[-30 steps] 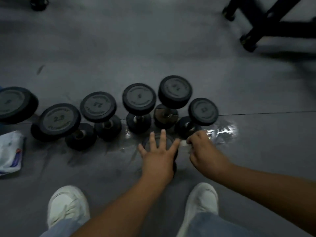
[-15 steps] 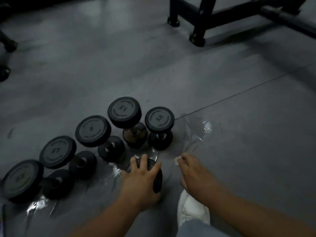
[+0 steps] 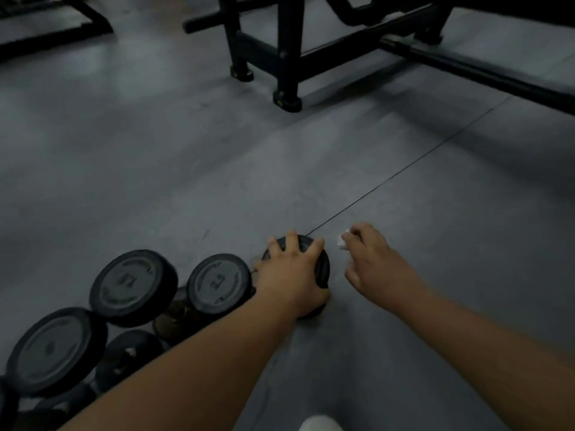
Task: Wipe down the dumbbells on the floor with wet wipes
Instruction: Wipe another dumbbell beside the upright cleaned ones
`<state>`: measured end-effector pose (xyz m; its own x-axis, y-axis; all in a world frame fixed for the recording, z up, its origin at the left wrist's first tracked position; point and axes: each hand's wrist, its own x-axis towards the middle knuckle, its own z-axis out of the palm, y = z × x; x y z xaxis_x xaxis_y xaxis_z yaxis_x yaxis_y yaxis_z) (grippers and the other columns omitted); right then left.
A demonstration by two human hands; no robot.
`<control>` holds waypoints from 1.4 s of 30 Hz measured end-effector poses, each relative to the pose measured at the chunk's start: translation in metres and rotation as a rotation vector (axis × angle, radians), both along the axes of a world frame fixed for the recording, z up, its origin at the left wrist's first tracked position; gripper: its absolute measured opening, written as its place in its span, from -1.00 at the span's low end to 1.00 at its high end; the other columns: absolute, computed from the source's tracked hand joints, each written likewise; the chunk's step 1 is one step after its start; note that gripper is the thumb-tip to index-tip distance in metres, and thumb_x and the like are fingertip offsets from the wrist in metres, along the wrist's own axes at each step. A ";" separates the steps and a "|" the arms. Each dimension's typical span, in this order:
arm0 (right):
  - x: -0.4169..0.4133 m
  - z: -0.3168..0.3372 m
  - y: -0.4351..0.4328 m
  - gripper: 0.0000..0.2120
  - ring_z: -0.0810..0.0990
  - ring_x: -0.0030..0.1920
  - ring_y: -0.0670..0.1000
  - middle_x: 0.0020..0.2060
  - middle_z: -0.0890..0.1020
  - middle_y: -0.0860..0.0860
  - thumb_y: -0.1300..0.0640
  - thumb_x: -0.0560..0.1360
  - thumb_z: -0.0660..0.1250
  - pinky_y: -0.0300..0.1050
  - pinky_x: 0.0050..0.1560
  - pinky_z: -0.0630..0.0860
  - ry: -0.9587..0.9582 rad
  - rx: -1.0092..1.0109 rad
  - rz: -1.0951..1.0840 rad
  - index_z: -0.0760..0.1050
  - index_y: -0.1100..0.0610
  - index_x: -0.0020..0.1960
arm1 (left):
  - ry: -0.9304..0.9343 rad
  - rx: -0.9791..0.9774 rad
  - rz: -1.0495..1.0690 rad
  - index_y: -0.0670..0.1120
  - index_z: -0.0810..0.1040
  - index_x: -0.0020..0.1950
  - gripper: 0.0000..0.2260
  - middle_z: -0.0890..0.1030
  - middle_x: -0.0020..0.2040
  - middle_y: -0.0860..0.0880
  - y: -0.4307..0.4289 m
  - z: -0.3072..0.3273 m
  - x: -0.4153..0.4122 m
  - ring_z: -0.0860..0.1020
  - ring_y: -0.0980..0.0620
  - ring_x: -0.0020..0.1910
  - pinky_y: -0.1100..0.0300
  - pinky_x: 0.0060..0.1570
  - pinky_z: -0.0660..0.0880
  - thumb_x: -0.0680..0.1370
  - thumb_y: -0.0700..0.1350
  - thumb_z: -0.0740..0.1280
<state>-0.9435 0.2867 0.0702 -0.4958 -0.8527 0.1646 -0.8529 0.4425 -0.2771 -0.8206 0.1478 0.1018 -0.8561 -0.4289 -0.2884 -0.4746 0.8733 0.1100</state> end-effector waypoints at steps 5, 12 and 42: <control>-0.020 -0.023 -0.014 -0.60 0.47 0.17 0.08 0.23 0.29 0.04 0.17 0.45 0.27 -0.05 -0.11 0.58 -0.041 0.010 -0.018 0.37 0.18 0.27 | -0.001 -0.049 0.002 0.25 -0.03 0.49 -0.17 -0.01 0.53 -0.08 -0.027 -0.015 -0.037 0.06 -0.35 0.45 -0.36 0.16 0.39 0.38 0.33 0.38; -0.019 -0.038 -0.029 -0.57 0.46 0.06 0.07 0.24 0.30 0.07 0.20 0.44 0.28 -0.17 -0.16 0.44 -0.056 0.023 -0.002 0.38 0.19 0.30 | -0.057 -0.044 0.029 0.25 -0.09 0.52 -0.13 -0.04 0.57 -0.08 -0.042 -0.039 -0.043 0.00 -0.34 0.50 -0.40 0.24 0.33 0.38 0.38 0.35; 0.215 0.485 -0.084 -0.49 0.29 0.41 0.09 0.44 0.19 0.18 0.27 0.47 0.30 -0.14 0.35 0.37 0.571 -0.639 0.209 0.30 0.24 0.40 | 0.655 -0.830 0.326 0.13 -0.45 0.51 -0.07 -0.43 0.55 -0.08 -0.043 0.467 0.261 -0.29 -0.24 0.55 -0.43 0.40 0.02 0.47 0.47 0.11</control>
